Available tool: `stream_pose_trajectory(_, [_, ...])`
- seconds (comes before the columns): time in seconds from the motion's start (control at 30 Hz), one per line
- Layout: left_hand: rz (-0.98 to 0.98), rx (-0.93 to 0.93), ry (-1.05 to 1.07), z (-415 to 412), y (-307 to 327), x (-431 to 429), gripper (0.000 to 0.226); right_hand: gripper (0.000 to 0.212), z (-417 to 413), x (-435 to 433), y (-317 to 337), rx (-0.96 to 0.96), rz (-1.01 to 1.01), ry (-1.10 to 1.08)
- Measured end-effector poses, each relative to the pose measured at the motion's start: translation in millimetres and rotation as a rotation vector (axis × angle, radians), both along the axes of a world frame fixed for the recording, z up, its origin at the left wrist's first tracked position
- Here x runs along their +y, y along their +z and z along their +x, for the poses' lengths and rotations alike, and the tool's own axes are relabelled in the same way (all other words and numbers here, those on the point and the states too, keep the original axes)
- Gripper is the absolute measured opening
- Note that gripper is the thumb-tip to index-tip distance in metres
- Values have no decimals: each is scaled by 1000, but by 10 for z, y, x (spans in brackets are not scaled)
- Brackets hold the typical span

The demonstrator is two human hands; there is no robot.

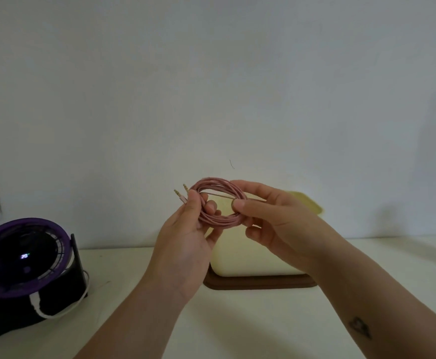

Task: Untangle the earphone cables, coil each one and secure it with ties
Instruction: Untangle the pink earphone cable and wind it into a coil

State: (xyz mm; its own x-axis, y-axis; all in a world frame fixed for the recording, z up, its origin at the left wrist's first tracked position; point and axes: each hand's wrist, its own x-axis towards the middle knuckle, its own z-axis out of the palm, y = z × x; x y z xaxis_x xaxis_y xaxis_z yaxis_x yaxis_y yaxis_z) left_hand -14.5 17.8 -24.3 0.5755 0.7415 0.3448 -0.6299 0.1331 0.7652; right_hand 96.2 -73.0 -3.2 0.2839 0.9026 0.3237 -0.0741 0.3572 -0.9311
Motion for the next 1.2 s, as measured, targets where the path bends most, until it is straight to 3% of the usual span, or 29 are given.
stream_pose_trajectory(0.2, [-166,-46,29,58,-36,-36,31,28,-121,76,-78,-481,79,-282])
stream_pose_trajectory(0.4, [-190,-70,53,15,31,-114,42,35,-229,61,-133,-571,55,-268])
stream_pose_trajectory(0.67, [-314,-24,97,-34,-5,-269,41,42,-487,-40,-387,-839,122,-515])
stream_pose_trajectory(0.77, [-360,1,100,-17,-33,-392,40,47,-523,-155,-416,-758,117,-469])
stream_pose_trajectory(0.9, [-432,22,68,-78,6,-610,44,37,-566,-346,-381,-341,55,-284])
stream_pose_trajectory(1.0, [-447,50,81,-110,9,-776,44,32,-588,-452,-378,-216,-2,-222])
stream_pose_trajectory(1.1, [-467,42,71,-171,-39,-947,42,38,-621,-589,-401,-302,-40,-248])
stream_pose_trajectory(1.2, [-452,34,77,-221,-124,-1060,43,45,-615,-741,-412,-541,-46,-354])
